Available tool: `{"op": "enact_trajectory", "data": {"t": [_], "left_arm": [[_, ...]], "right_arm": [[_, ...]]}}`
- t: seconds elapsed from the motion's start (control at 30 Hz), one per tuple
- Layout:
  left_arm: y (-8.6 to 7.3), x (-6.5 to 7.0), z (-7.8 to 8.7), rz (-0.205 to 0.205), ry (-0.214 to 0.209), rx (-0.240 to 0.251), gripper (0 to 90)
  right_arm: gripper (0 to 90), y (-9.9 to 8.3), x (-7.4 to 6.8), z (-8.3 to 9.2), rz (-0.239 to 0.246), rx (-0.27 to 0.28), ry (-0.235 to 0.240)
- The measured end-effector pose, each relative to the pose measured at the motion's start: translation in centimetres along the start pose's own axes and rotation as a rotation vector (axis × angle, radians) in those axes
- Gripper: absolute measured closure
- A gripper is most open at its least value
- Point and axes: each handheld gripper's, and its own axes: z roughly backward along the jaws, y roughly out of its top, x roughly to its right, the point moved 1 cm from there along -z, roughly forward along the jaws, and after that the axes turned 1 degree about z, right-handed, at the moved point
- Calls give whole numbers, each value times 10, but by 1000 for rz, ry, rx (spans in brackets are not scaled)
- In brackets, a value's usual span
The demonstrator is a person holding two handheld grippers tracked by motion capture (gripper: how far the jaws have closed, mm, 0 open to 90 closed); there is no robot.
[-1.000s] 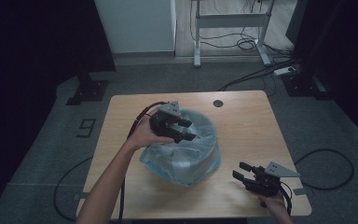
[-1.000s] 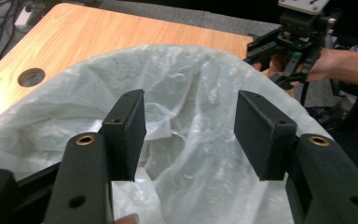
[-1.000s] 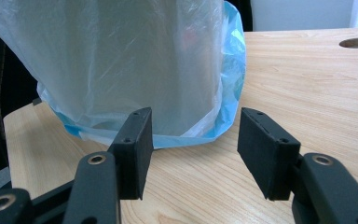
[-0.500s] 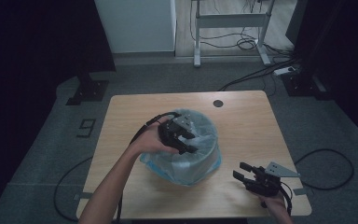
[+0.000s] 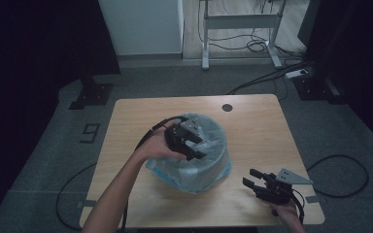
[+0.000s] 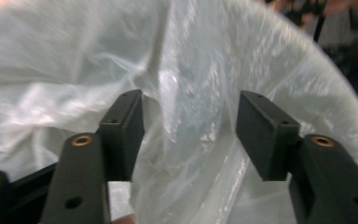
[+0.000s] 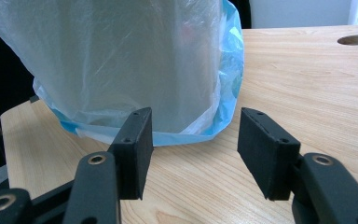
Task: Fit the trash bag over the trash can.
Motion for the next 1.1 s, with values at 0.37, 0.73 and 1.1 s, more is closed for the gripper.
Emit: {"op": "enact_trajectory", "data": {"t": [0.37, 0.73, 1.1], "left_arm": [[-14, 0, 27, 63, 106, 186, 336], [-42, 9, 60, 136, 159, 324, 332], [-107, 26, 93, 244, 239, 403, 335]], "right_arm": [[446, 0, 1, 2, 0, 5, -9], [441, 0, 0, 2, 12, -2, -22], [440, 2, 3, 1, 14, 3, -38]]}}
